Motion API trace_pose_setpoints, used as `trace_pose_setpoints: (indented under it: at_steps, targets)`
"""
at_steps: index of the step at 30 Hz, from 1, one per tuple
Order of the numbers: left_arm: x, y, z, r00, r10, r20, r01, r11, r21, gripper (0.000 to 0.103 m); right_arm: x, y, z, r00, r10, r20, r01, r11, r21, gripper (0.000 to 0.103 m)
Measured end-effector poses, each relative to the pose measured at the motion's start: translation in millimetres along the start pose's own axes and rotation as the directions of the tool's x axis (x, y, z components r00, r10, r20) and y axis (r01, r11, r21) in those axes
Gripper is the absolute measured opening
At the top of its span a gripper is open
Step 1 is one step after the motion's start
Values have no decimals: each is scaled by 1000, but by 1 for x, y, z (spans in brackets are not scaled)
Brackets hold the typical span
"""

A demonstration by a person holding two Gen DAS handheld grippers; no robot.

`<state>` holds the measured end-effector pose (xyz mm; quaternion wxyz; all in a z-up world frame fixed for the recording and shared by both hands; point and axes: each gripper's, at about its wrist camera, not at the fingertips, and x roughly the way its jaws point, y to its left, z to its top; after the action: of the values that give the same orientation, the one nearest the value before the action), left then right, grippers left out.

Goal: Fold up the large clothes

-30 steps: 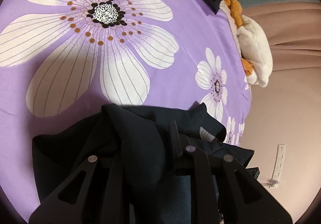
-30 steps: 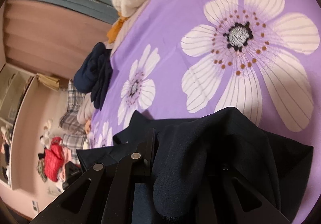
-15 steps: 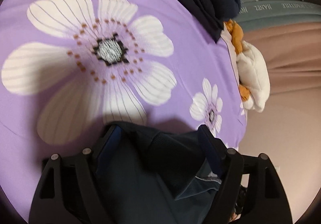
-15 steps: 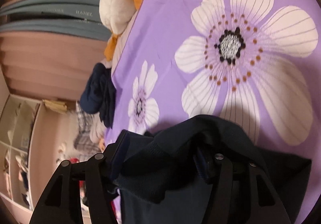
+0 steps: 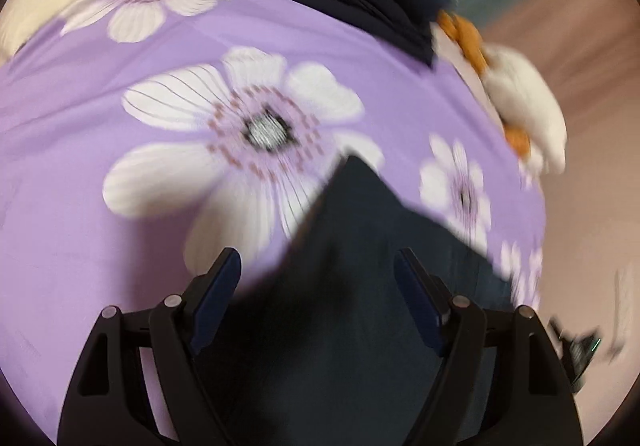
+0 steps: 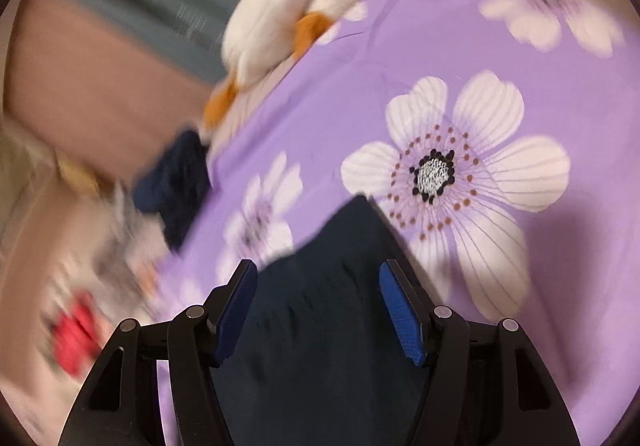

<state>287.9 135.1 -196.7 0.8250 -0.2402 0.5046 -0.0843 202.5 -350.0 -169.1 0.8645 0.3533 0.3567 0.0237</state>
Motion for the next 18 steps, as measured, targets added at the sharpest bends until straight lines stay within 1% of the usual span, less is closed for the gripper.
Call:
trace_pose_setpoints:
  at_steps: [2,4,5,7,9,10,11,12,13,14,16,18]
  targets:
    - [-3,-15,-21,999,34,3,-34,994,103,77,-3,22,-19,996,-85,-24,80,985,-156,65]
    - [-9,-31,-46,997,67,26,-71,975,210,77,-6,38,-39,990,-135,-34,121,955,-271,65]
    - [-8,-36,-55,996,78,38,-86,965,249,77,-7,45,-50,988,-154,-32,136,939,-317,65]
    - [-7,-46,-70,994,92,63,-107,944,311,73,-9,56,-67,982,-184,-32,157,908,-388,65]
    - [-5,-51,-89,993,93,69,-112,920,375,72,-9,66,-87,976,-217,-29,180,869,-460,65]
    - [-1,-50,-95,995,89,55,-103,915,390,71,-8,71,-100,973,-228,-33,181,847,-500,65]
    - [2,-49,-100,995,89,35,-95,913,397,66,-6,74,-109,972,-233,-35,180,831,-527,65]
    - [7,-46,-107,995,95,5,-89,911,402,57,-4,77,-116,971,-235,-45,172,815,-553,65]
    - [12,-42,-114,994,107,-20,-90,911,403,55,-2,80,-123,970,-237,-53,166,807,-567,65]
    - [16,-37,-125,991,128,-28,-105,903,416,55,2,80,-132,967,-244,-72,157,795,-586,65]
    - [16,-33,-141,989,146,-21,-121,885,450,55,5,80,-146,959,-268,-95,157,778,-609,65]
    - [9,-29,-153,989,145,-8,-125,881,457,55,5,78,-155,954,-282,-103,160,770,-618,65]
